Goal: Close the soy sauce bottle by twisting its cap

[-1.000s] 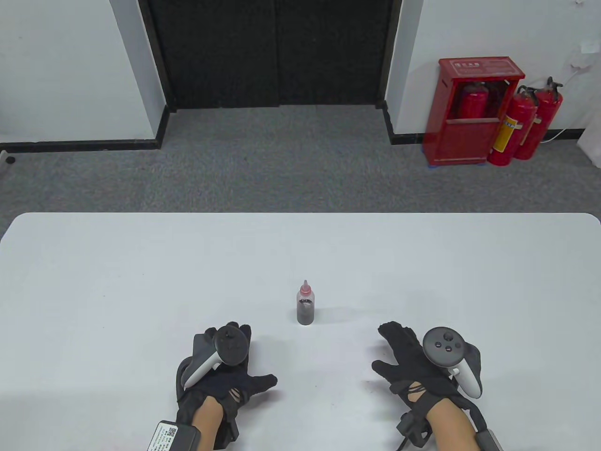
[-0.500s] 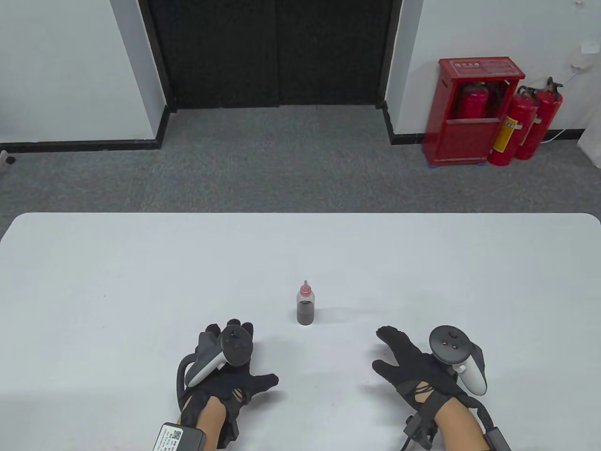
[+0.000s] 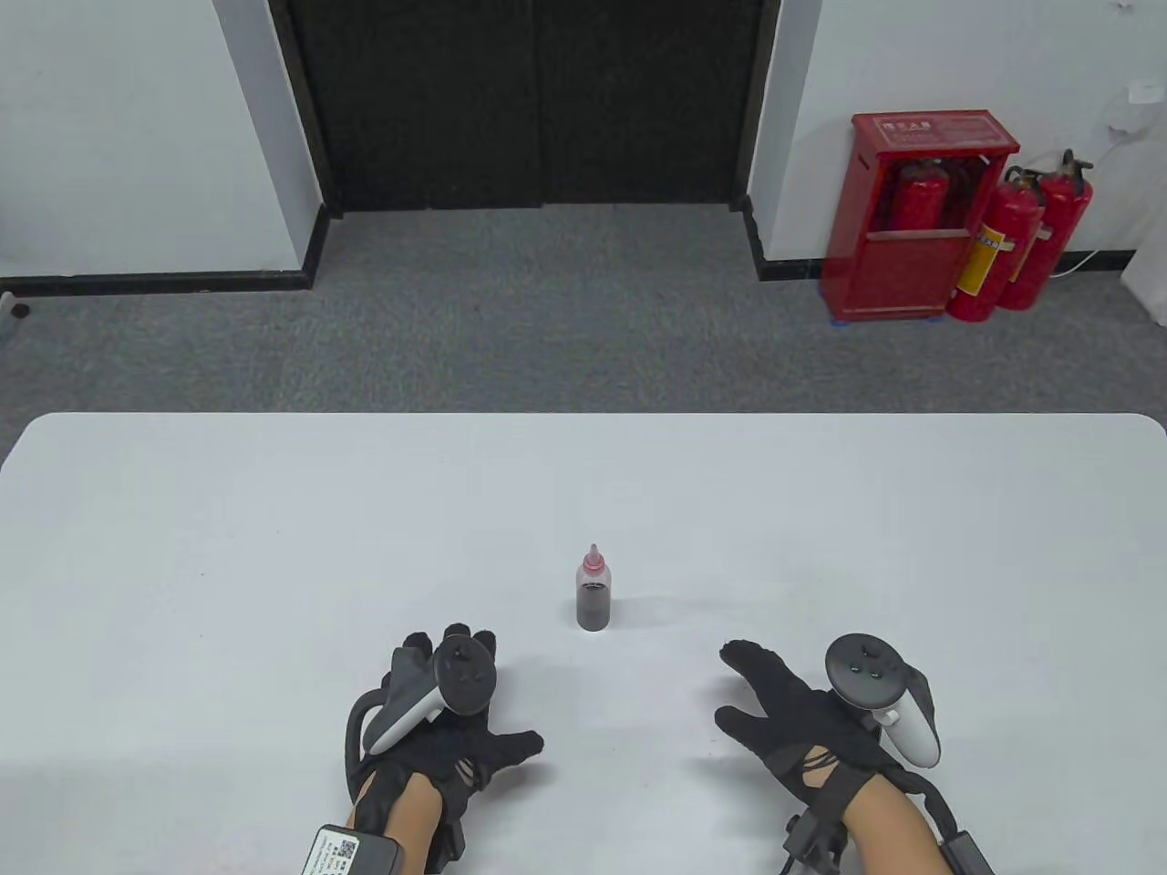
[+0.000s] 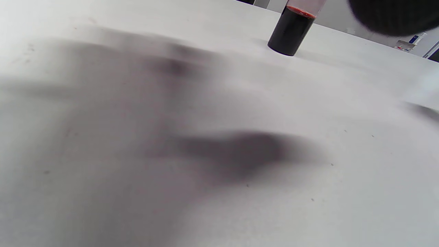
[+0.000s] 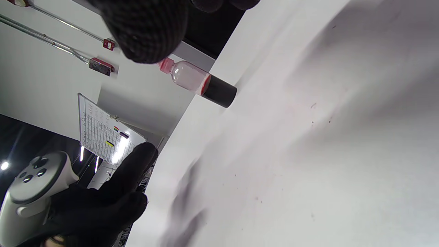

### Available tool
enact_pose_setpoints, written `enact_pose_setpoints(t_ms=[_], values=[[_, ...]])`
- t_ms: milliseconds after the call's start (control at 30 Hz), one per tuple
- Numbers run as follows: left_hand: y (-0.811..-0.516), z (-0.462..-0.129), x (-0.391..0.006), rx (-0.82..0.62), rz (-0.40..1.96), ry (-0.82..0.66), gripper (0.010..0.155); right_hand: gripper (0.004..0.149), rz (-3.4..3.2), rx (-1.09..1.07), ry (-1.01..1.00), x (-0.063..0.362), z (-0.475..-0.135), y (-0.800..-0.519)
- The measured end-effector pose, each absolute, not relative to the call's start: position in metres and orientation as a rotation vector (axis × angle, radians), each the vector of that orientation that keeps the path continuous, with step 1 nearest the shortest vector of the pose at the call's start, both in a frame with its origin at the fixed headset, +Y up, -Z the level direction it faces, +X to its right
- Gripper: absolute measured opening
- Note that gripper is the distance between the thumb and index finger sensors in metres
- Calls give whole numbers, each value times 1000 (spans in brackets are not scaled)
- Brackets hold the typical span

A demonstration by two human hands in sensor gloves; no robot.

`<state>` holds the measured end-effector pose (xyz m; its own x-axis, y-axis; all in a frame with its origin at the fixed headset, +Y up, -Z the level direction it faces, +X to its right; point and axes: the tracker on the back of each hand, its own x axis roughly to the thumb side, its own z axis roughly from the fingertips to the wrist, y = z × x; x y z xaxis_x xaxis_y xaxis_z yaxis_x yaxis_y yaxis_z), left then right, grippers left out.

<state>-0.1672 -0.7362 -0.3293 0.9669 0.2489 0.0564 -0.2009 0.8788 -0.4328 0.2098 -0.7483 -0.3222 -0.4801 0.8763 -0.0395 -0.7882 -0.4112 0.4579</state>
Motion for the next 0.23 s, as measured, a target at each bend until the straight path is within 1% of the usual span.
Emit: enact_pose_setpoints(t_ms=[233], values=[[-744,-334,-166,-472,219,-106,114,83,2038,285,539,205,-322,-747]])
